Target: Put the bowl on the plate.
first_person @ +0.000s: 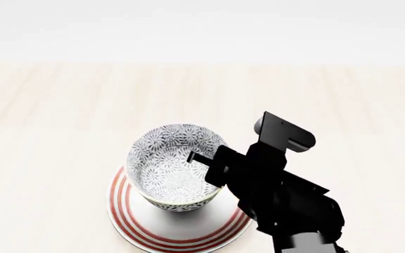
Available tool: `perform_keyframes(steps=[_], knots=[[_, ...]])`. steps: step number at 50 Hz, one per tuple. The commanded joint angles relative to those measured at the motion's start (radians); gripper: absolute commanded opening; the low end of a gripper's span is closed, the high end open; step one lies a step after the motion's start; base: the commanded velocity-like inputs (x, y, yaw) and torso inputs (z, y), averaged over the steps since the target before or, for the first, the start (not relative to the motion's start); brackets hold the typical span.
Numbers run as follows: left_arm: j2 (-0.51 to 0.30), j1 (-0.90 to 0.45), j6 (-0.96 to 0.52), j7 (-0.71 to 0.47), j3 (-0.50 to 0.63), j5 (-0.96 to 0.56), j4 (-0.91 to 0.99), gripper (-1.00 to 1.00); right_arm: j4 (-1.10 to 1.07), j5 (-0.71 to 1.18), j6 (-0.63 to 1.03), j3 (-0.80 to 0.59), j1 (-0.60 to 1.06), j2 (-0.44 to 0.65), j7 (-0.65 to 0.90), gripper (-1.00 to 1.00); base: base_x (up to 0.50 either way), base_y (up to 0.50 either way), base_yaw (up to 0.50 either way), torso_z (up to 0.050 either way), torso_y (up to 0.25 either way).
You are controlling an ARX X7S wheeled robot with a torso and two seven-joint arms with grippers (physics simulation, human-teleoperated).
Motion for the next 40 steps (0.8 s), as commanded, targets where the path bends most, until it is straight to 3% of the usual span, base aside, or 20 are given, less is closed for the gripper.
perform_keyframes(steps=[1, 3, 11, 14, 19, 31, 40], knots=[[-0.004, 0.005, 0.001, -0.006, -0.003, -0.004, 0.009, 1.00, 0.013, -0.062, -0.044, 0.054, 0.012, -0.012, -0.008, 1.00, 0.00, 0.00, 0.00, 0.000, 0.000], [-0.004, 0.006, 0.003, -0.007, -0.004, -0.004, 0.009, 1.00, -0.027, -0.058, -0.031, 0.052, 0.000, -0.009, 0.006, 1.00, 0.00, 0.00, 0.00, 0.000, 0.000], [-0.007, -0.001, -0.002, -0.010, 0.000, -0.004, 0.004, 1.00, -0.672, 0.095, 0.200, 0.115, -0.227, 0.044, 0.204, 1.00, 0.00, 0.00, 0.00, 0.000, 0.000], [-0.008, 0.001, 0.000, -0.011, -0.001, -0.006, 0.007, 1.00, -1.005, 0.115, 0.201, 0.135, -0.324, 0.069, 0.321, 1.00, 0.00, 0.00, 0.00, 0.000, 0.000], [-0.012, -0.002, -0.004, -0.015, -0.002, -0.009, 0.011, 1.00, -1.349, 0.131, 0.171, 0.176, -0.407, 0.093, 0.443, 1.00, 0.00, 0.00, 0.00, 0.000, 0.000], [-0.022, 0.000, -0.010, -0.019, 0.006, -0.006, 0.048, 1.00, -1.894, 0.340, 0.207, 0.333, -0.517, 0.151, 0.629, 1.00, 0.00, 0.00, 0.00, 0.000, 0.000], [-0.029, 0.020, -0.004, -0.015, 0.039, 0.043, 0.121, 1.00, -2.098, 0.512, 0.246, 0.421, -0.579, 0.246, 0.708, 1.00, 0.00, 0.00, 0.00, 0.000, 0.000]])
